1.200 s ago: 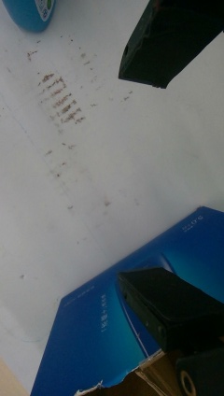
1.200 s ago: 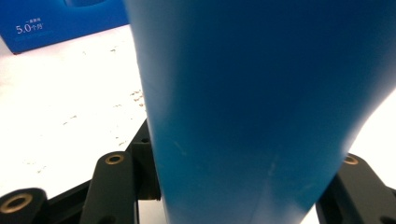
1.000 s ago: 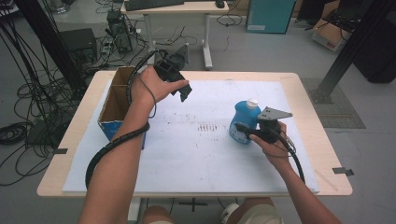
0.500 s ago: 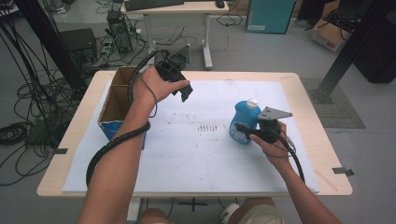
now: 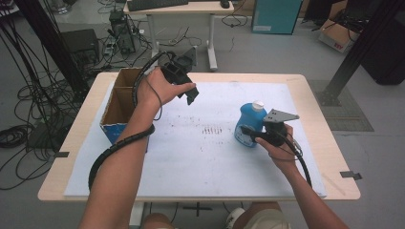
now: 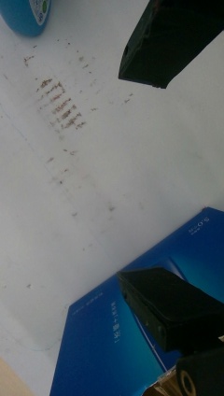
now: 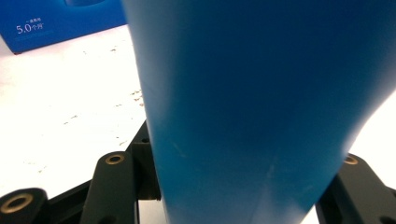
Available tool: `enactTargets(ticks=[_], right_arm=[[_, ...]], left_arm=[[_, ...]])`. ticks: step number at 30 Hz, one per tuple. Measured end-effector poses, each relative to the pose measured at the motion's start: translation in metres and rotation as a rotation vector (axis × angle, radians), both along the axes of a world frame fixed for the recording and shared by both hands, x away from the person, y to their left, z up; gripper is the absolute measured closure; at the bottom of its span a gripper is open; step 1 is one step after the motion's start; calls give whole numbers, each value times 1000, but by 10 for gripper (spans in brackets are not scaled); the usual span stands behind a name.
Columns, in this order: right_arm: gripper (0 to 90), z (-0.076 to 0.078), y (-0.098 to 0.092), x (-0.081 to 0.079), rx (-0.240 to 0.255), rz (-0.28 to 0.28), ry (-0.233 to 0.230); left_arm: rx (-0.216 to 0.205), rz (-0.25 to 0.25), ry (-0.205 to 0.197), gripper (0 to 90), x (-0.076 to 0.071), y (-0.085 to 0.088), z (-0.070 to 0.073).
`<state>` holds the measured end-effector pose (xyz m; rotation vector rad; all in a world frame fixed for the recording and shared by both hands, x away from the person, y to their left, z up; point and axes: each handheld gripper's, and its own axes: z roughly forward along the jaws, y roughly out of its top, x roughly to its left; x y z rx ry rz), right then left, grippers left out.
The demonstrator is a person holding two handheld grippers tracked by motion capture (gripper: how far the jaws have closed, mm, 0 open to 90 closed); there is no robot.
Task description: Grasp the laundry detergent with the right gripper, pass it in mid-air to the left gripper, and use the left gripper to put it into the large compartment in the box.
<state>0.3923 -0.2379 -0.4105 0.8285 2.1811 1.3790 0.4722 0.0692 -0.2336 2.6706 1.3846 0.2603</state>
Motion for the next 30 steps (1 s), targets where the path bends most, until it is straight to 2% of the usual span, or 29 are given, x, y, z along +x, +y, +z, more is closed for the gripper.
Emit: enactTargets(ticks=[16, 17, 19, 22, 25, 28, 30], right_arm=[[448, 0, 0, 0, 0, 4, 3], [448, 1, 0, 1, 0, 4, 9], [448, 1, -1, 1, -5, 8, 3], [447, 3, 0, 2, -6, 10, 28], [446, 12, 2, 6, -25, 21, 80], [446, 17, 3, 10, -27, 24, 95], [446, 26, 6, 16, -20, 25, 115]], left_arm=[[15, -20, 4, 54, 1, -4, -1], [24, -39, 11, 54, 1, -3, 0], [24, -44, 11, 54, 1, -3, 1], [21, -64, 12, 54, 1, -3, 3], [13, -106, 3, 54, 0, -2, 10], [12, -128, -1, 54, 0, -1, 15], [14, -169, -7, 55, 0, 1, 23]])
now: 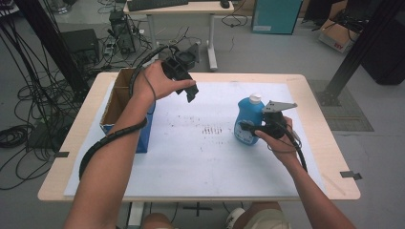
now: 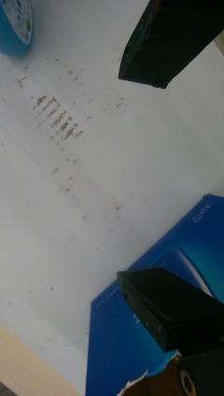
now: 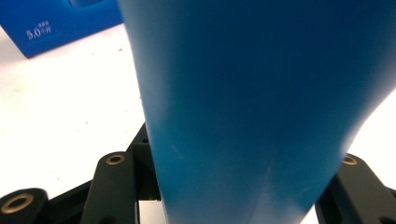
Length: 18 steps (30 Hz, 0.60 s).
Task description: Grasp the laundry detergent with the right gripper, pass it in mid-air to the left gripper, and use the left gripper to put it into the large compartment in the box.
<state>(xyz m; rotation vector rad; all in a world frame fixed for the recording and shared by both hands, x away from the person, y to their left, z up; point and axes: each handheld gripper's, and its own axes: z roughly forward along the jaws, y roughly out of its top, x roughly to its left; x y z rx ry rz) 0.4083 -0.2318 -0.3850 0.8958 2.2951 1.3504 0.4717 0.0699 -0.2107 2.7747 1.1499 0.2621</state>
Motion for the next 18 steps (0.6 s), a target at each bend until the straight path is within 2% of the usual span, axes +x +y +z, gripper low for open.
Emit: enactTargets(ticks=[1, 2, 5, 6, 12, 14, 18], right_arm=[[446, 0, 0, 0, 0, 0, 0], [447, 8, 4, 5, 1, 5, 17], [446, 16, 9, 10, 1, 9, 30], [447, 22, 14, 16, 1, 18, 38], [446, 37, 27, 29, 2, 45, 64], [446, 45, 37, 36, -10, 74, 72], [445, 53, 49, 43, -24, 107, 71]], left_arm=[[0, 0, 0, 55, 0, 0, 0], [-2, -25, -6, 55, 0, 1, 4], [7, -48, -6, 54, 0, 2, 8], [10, -69, -11, 55, 0, 3, 13], [8, -128, -19, 55, 1, 8, 25], [-13, -158, -19, 55, 1, 11, 31], [-17, -194, -26, 55, 2, 12, 37]])
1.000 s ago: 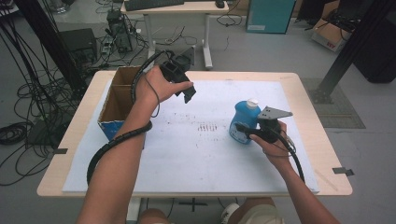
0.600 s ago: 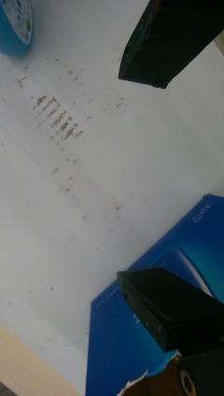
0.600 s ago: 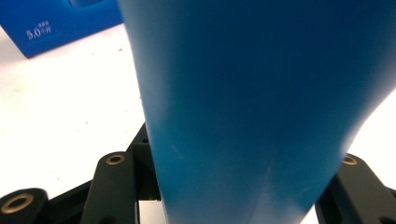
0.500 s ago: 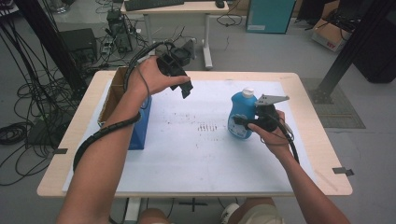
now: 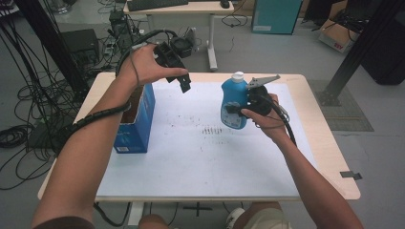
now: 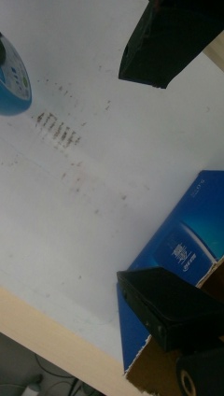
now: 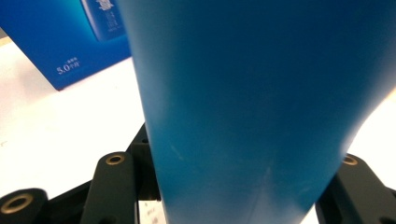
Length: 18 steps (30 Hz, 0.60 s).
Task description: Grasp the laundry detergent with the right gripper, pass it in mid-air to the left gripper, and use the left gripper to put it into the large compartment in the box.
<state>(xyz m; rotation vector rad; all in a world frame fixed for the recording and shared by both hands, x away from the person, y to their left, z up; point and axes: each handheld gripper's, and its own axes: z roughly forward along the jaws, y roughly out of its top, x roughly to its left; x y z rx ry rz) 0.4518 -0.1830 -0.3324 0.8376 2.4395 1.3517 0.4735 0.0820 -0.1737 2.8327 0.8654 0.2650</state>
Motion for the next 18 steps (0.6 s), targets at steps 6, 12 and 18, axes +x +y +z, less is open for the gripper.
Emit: enactTargets(ticks=[6, 12, 18], right_arm=[[444, 15, 26, 12, 4, 101, -3], [443, 24, 49, 16, 11, 210, -14], [441, 26, 75, 12, 12, 348, -17]], left_arm=[[-7, -69, -4, 54, -4, 1, 15], [8, -138, 10, 54, -12, -2, 27], [17, -200, 31, 54, -23, -10, 32]])
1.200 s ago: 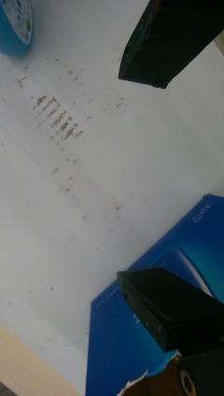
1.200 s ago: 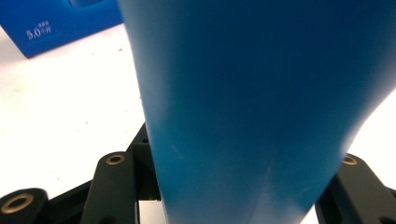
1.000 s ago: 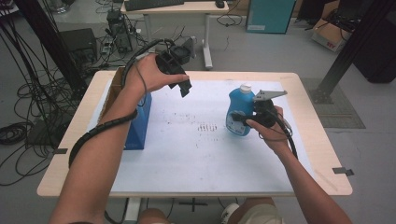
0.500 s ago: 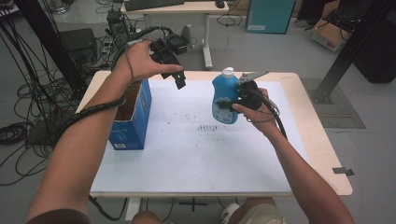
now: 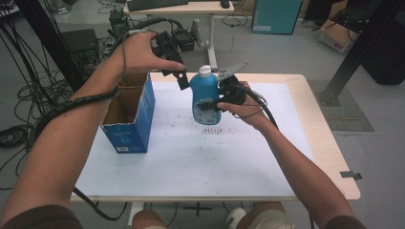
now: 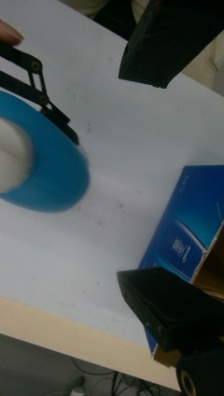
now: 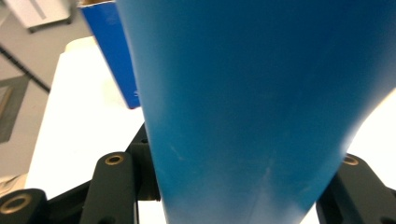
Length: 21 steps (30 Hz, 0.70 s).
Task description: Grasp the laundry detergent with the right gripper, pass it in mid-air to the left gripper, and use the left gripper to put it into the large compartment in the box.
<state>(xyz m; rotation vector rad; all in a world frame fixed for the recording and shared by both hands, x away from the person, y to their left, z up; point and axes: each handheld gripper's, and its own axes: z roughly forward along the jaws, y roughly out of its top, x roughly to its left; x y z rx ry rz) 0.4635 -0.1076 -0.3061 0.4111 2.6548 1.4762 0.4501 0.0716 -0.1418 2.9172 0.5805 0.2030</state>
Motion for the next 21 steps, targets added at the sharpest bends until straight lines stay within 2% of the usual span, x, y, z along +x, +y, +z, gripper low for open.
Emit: enactTargets(ticks=[1, 2, 4, 5, 11, 15, 21], right_arm=[[441, 0, 0, 0, 0, 0, 0], [441, -1, 5, -2, -2, 38, 5], [441, -2, 10, -6, -9, 67, 9], [441, -3, 12, -7, -9, 78, 8], [441, -9, 25, -19, -13, 118, 4], [441, -9, 32, -25, -6, 127, 2], [441, -10, 41, -32, 10, 135, -6]], left_arm=[[0, 0, 0, 54, 0, 0, 0], [-3, -8, 1, 54, -2, -1, 0], [-3, -7, 8, 53, -5, -4, 1], [-3, -22, 4, 53, -9, -8, 2], [-5, -41, 1, 48, -16, -10, 0], [8, -82, 1, 46, -21, -7, -5], [27, -100, 6, 46, -28, -4, -12]])
